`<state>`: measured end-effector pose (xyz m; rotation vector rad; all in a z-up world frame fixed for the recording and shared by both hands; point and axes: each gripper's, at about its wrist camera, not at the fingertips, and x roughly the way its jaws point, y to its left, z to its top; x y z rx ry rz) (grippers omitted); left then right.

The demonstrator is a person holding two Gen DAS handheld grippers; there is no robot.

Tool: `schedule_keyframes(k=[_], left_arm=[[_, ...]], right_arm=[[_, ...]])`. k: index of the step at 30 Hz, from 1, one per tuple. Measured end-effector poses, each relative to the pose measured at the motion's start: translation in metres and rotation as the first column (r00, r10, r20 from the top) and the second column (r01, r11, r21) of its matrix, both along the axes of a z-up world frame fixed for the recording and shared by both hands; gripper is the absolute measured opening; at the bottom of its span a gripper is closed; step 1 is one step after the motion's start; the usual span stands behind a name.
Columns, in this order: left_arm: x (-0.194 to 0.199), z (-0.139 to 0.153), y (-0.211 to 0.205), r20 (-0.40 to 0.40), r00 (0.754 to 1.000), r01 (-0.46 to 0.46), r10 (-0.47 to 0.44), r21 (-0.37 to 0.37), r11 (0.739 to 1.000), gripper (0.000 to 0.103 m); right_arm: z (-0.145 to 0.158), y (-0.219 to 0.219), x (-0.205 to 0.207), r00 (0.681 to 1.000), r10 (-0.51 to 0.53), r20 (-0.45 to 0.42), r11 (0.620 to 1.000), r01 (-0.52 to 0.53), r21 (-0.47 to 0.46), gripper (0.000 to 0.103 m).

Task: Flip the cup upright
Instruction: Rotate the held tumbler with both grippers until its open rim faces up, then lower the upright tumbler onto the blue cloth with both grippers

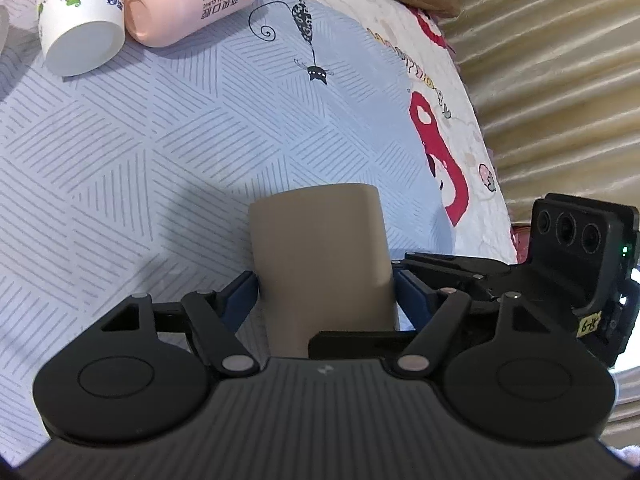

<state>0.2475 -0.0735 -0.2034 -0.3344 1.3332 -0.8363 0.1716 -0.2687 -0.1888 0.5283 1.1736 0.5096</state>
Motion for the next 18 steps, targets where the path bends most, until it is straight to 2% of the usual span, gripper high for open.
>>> schedule_keyframes(k=[4, 9, 14, 18], left_arm=[[-0.012, 0.013, 0.008, 0.101, 0.995, -0.008, 0.007, 0.006, 1.000, 0.074], [-0.024, 0.031, 0.020, 0.218, 0.976, -0.010, 0.003, 0.030, 1.000, 0.074], [-0.037, 0.040, 0.025, 0.343, 0.939, 0.004, -0.024, 0.061, 0.998, 0.074], [-0.043, 0.039, 0.030, 0.413, 0.911, -0.016, -0.003, 0.041, 0.999, 0.073]], right_arm=[[0.006, 0.010, -0.004, 0.996, 0.040, 0.079, 0.999, -0.038, -0.029, 0.087], [0.018, 0.026, -0.011, 0.972, 0.097, 0.213, 0.994, -0.085, -0.067, 0.087], [0.030, 0.050, -0.022, 0.913, 0.176, 0.368, 0.972, -0.101, -0.214, 0.085], [0.033, 0.065, -0.026, 0.857, 0.246, 0.454, 0.936, -0.089, -0.340, 0.084]])
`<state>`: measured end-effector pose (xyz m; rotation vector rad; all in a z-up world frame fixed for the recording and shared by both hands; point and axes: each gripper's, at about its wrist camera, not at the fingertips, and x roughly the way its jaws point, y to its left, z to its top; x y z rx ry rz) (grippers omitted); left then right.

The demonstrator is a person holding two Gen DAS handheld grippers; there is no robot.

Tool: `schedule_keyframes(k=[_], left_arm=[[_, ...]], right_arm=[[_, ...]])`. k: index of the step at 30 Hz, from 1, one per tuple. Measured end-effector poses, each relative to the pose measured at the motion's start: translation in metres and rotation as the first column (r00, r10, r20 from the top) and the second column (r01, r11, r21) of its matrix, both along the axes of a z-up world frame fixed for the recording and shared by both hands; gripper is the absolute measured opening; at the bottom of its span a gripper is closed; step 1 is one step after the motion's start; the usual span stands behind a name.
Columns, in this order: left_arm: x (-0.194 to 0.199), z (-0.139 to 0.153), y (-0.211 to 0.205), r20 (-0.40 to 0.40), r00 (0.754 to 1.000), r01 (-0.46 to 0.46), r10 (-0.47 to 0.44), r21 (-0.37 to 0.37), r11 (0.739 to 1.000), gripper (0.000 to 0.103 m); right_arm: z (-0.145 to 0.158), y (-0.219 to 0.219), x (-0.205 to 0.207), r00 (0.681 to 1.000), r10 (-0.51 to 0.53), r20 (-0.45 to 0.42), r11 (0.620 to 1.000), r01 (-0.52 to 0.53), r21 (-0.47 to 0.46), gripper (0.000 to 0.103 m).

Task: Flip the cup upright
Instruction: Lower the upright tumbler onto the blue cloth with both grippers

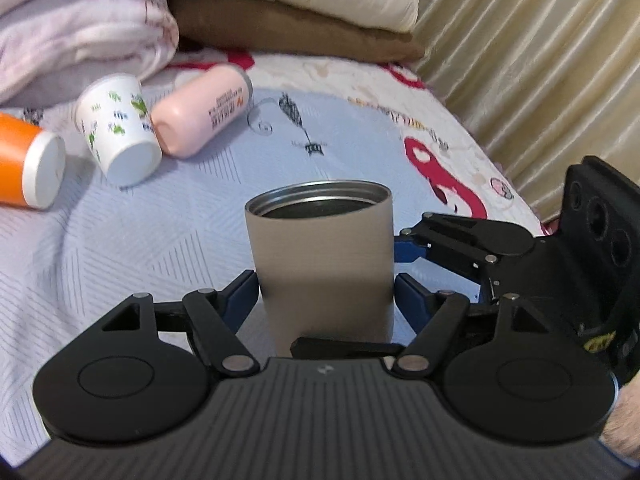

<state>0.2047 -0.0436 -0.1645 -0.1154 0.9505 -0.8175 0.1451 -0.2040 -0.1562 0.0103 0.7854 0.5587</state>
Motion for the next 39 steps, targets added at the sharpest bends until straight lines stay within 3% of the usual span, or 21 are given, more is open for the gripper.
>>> schedule_keyframes(k=[4, 7, 14, 19, 26, 39], left_arm=[[-0.001, 0.001, 0.000, 0.085, 0.996, -0.013, 0.012, 0.010, 1.000, 0.073], [0.007, -0.001, 0.001, 0.097, 0.995, -0.030, 0.030, 0.000, 1.000, 0.073], [0.012, -0.003, -0.013, 0.267, 0.963, -0.050, 0.031, 0.064, 0.997, 0.072], [0.014, -0.007, -0.017, 0.320, 0.947, -0.027, 0.007, 0.058, 0.998, 0.071], [0.017, -0.012, -0.025, 0.287, 0.958, -0.027, 0.006, 0.069, 0.997, 0.071], [0.009, -0.012, -0.023, 0.243, 0.968, -0.072, 0.056, 0.055, 0.996, 0.071]], right_arm=[[0.002, 0.016, -0.002, 0.989, 0.039, 0.143, 0.991, -0.020, -0.133, 0.083], [-0.004, 0.021, 0.000, 0.965, 0.081, 0.250, 0.978, -0.028, -0.205, 0.083], [-0.013, 0.025, 0.015, 0.926, 0.064, 0.372, 0.974, 0.023, -0.225, 0.083], [-0.022, 0.019, 0.024, 0.915, 0.023, 0.402, 0.981, 0.058, -0.187, 0.083], [-0.028, 0.010, 0.032, 0.942, -0.024, 0.335, 0.988, 0.074, -0.138, 0.083], [-0.026, 0.011, 0.025, 0.944, -0.014, 0.329, 0.989, 0.062, -0.134, 0.082]])
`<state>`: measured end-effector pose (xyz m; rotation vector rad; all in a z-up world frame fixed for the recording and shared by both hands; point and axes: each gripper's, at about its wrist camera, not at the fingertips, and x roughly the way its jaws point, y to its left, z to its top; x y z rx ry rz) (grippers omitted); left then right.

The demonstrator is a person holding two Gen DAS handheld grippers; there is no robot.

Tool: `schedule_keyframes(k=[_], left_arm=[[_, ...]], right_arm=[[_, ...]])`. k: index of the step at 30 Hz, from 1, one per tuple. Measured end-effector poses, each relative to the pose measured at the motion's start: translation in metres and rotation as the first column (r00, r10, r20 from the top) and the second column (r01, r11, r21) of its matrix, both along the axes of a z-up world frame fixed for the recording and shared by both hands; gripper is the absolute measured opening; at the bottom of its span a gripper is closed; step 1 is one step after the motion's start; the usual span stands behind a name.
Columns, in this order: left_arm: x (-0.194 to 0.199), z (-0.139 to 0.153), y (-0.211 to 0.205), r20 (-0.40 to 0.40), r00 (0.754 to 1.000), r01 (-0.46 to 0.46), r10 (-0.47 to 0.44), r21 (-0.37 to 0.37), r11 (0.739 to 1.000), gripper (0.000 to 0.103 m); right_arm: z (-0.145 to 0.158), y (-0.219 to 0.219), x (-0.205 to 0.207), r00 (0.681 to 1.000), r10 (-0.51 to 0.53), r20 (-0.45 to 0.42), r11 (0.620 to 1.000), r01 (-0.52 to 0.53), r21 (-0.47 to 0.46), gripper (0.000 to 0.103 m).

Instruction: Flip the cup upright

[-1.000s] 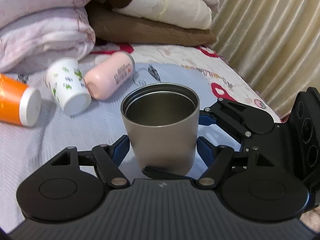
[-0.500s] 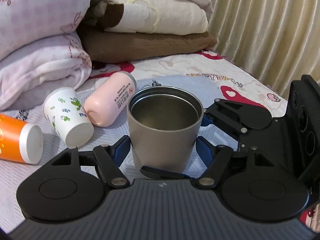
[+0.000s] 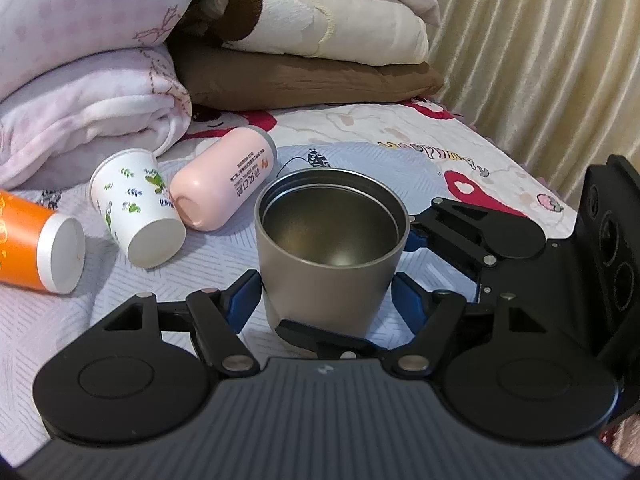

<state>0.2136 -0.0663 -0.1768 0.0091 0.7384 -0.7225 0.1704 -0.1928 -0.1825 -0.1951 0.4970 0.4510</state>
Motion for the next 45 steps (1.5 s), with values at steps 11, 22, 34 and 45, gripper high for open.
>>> schedule_keyframes(k=[11, 22, 34, 45], left_arm=[[-0.002, 0.004, 0.008, -0.102, 0.994, -0.032, 0.026, -0.052, 0.998, 0.074], [-0.017, 0.033, 0.027, -0.158, 0.978, -0.146, 0.136, -0.048, 0.988, 0.075], [-0.059, 0.082, 0.031, -0.179, 0.954, -0.200, 0.240, 0.217, 0.955, 0.076], [-0.095, 0.150, 0.058, -0.183, 0.936, -0.263, 0.299, 0.196, 0.945, 0.077]], right_arm=[[0.007, -0.009, -0.006, 1.000, -0.024, -0.019, 0.998, 0.025, 0.051, 0.082], [0.019, -0.019, -0.022, 0.993, -0.066, -0.101, 0.995, 0.072, 0.063, 0.085], [0.059, -0.052, -0.063, 0.955, -0.238, -0.180, 0.965, 0.254, 0.070, 0.085], [0.162, -0.063, -0.126, 0.947, -0.313, -0.076, 0.947, 0.317, 0.043, 0.085]])
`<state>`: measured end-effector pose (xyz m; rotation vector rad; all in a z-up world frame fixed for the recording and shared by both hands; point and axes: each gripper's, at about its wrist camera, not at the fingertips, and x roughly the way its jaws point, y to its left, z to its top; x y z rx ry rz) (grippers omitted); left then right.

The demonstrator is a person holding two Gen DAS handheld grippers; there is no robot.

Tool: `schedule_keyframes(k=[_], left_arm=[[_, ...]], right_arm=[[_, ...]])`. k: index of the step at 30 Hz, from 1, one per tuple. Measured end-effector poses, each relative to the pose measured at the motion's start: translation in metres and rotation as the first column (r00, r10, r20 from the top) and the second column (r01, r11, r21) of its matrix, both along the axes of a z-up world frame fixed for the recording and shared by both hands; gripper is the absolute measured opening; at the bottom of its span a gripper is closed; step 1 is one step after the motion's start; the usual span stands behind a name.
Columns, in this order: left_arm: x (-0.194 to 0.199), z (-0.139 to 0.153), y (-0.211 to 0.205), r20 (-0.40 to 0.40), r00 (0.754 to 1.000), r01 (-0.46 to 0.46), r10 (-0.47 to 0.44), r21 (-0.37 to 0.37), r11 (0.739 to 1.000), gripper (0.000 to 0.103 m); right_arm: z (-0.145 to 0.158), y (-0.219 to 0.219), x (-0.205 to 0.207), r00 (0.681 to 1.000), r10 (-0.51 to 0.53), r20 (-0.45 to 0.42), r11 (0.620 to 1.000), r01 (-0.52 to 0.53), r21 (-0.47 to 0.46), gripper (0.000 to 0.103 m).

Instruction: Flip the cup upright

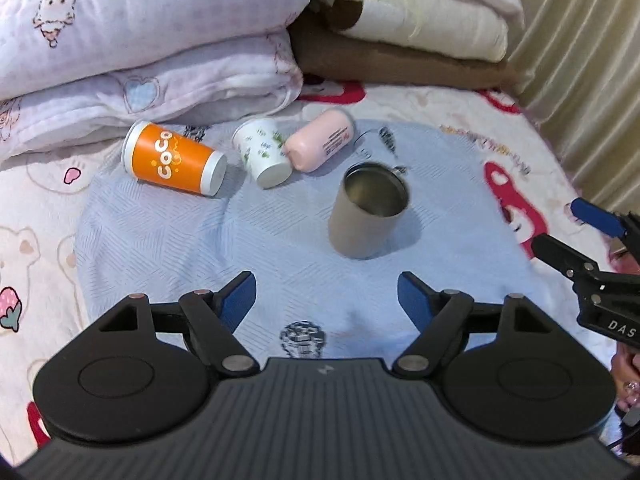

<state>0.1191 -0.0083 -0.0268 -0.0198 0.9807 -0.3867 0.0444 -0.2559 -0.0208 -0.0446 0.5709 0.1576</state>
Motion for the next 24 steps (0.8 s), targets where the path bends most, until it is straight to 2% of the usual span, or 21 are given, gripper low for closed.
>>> schedule_keyframes(k=[4, 12, 18, 20, 22, 24], left_arm=[[-0.020, 0.023, -0.001, 0.053, 0.998, -0.030, 0.030, 0.005, 1.000, 0.077], [-0.061, 0.061, 0.002, 0.187, 0.979, -0.101, 0.083, 0.086, 0.991, 0.081], [-0.081, 0.072, 0.013, 0.234, 0.964, -0.151, 0.124, 0.103, 0.983, 0.086], [-0.086, 0.073, 0.014, 0.237, 0.964, -0.146, 0.116, 0.114, 0.983, 0.090], [-0.088, 0.073, 0.013, 0.241, 0.966, -0.126, 0.093, 0.126, 0.984, 0.094], [-0.089, 0.074, 0.014, 0.239, 0.965, -0.140, 0.108, 0.121, 0.983, 0.095]], right_arm=[[0.022, -0.002, -0.006, 0.999, -0.016, -0.031, 0.994, 0.020, 0.106, 0.085], [0.049, 0.010, -0.027, 0.995, -0.058, -0.084, 0.988, 0.069, 0.135, 0.087], [0.064, 0.018, -0.054, 0.994, -0.081, -0.077, 0.990, 0.089, 0.108, 0.092], [0.070, 0.021, -0.063, 0.993, -0.101, -0.066, 0.989, 0.107, 0.098, 0.103], [0.075, 0.024, -0.072, 0.988, -0.146, -0.047, 0.986, 0.149, 0.071, 0.103], [0.080, 0.027, -0.078, 0.989, -0.141, -0.041, 0.988, 0.143, 0.057, 0.103]])
